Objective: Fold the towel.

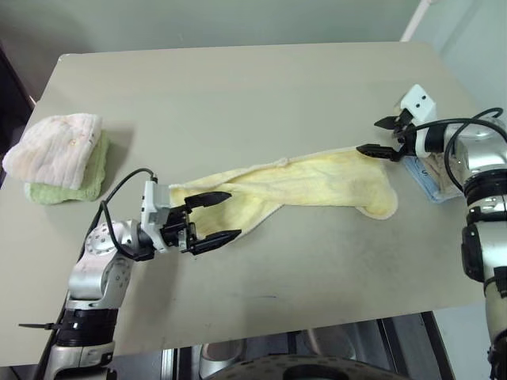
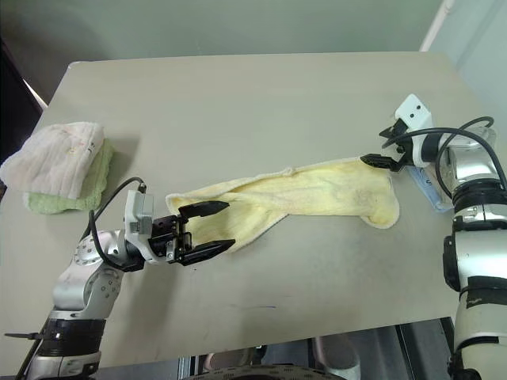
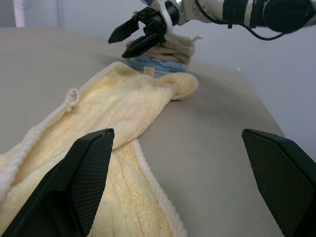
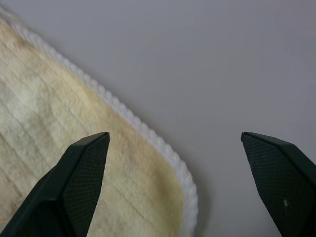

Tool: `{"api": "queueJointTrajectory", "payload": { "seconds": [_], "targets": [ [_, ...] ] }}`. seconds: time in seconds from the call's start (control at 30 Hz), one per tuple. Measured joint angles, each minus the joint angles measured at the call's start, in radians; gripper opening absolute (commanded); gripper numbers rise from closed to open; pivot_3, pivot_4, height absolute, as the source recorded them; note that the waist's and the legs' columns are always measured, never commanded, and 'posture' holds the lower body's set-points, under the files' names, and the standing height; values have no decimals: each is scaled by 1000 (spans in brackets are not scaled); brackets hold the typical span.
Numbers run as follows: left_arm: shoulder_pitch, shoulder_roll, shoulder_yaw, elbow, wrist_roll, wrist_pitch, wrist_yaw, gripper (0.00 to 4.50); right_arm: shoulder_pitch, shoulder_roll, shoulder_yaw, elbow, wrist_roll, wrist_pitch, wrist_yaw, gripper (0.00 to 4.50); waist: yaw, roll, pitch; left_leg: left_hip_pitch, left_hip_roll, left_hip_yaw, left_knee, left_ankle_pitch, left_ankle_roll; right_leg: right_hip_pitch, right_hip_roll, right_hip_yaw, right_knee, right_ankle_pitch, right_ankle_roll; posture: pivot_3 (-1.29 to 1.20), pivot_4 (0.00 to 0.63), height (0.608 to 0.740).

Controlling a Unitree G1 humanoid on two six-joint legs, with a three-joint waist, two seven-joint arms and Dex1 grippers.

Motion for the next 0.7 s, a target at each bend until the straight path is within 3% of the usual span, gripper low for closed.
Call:
{"api": "queueJointTrajectory", "payload": {
  "seconds": [0.3, 0.7],
  "targets": [
    [40, 26, 25, -46, -19, 11, 19, 4476, -65, 34, 16, 169, -113, -31, 27, 4500, -2, 0, 0, 0, 1, 0, -1, 0, 0, -1, 0, 0, 1, -2, -6, 0, 150, 740],
    [109, 51, 65, -97, -40, 15, 42, 4476, -78, 74, 5, 215, -170, -22, -12, 4500, -5, 1, 0, 0, 1, 0, -1, 0, 0, -1, 0, 0, 1, -3, -11, 0, 150, 740]
  ]
}}
